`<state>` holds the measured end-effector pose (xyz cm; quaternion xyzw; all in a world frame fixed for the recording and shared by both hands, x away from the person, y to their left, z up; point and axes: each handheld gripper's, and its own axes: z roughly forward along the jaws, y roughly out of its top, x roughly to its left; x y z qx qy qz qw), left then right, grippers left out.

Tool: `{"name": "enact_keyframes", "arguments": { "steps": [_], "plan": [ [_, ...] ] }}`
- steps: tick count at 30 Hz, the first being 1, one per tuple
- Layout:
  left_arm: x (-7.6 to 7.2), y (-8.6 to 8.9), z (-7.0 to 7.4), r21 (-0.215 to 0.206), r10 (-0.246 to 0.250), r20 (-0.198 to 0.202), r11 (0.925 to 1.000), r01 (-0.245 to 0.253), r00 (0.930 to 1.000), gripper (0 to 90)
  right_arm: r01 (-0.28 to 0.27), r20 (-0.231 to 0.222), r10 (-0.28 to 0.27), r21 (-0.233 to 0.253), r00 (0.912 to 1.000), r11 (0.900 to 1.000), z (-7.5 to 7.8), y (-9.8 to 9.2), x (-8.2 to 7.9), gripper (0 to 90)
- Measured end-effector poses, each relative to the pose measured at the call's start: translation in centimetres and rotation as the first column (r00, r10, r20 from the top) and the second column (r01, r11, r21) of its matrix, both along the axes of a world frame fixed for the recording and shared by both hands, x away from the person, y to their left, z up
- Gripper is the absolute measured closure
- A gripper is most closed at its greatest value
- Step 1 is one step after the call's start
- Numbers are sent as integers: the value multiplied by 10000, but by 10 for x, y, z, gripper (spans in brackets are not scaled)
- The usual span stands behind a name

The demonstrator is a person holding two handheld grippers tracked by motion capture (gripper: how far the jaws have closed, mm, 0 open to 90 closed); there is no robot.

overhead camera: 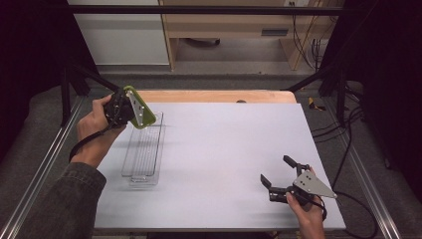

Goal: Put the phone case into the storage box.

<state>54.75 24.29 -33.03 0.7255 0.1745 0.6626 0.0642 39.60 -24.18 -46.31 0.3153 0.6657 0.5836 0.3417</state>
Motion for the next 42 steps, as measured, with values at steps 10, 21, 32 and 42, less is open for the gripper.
{"name": "enact_keyframes", "arguments": {
  "steps": [10,21,32,42],
  "plan": [
    [2,-6,-2,67,-132,37,9999,132,9999,878,4,-19,-4,-18,10000,10000,0,-1,0,32],
    [6,-6,-11,530,-133,110,9985,127,9999,877,78,-58,-77,94,10000,9999,-1,-1,1,29],
    [10,-3,-14,721,-179,237,9973,162,9996,878,151,-87,-149,148,9999,9998,0,-1,1,27],
    [15,-4,-16,814,-240,330,9965,212,9992,877,143,-111,-142,95,9998,9999,-1,0,1,26]
  ]
}}
